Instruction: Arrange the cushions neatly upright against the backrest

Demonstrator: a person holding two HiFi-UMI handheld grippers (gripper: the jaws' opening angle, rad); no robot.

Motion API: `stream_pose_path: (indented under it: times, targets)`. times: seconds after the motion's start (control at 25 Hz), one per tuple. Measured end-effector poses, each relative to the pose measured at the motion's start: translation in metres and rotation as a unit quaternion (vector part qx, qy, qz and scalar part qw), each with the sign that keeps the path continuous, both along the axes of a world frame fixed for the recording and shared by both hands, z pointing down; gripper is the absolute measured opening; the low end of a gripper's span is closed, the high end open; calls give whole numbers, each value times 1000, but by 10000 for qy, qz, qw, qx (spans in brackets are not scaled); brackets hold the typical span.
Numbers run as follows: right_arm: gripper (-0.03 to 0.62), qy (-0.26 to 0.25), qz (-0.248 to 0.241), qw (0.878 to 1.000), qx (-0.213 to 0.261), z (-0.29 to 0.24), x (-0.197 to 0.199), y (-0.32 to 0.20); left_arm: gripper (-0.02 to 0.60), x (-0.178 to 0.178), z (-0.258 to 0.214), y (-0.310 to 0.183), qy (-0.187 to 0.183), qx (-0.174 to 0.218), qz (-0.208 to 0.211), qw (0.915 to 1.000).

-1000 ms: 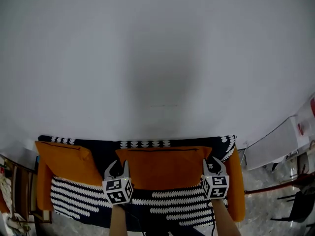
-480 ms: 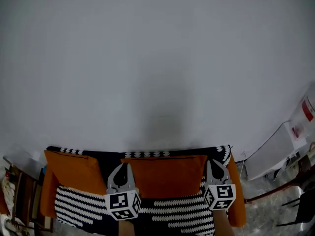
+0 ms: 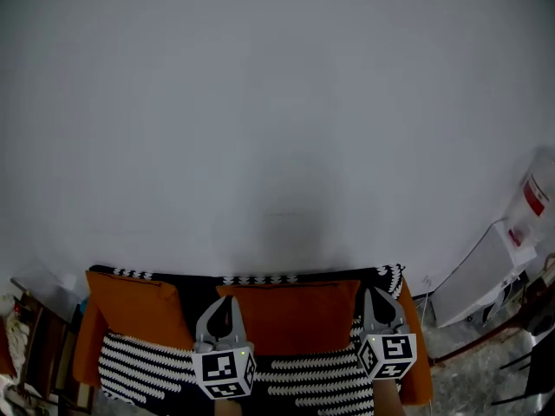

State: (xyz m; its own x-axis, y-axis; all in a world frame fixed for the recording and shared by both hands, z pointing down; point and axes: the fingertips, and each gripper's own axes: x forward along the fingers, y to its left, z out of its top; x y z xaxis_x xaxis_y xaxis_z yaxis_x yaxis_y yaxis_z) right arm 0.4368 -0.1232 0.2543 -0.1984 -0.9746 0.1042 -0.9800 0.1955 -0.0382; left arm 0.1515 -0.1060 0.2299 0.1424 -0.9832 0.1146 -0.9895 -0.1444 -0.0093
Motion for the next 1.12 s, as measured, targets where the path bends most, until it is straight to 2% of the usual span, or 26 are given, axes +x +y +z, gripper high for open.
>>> stream_pose_path:
  times: [1.12]
  targets:
    - [9, -139, -121, 9998, 56, -9, -3, 29, 2, 10, -9, 35, -54, 48, -67, 10000]
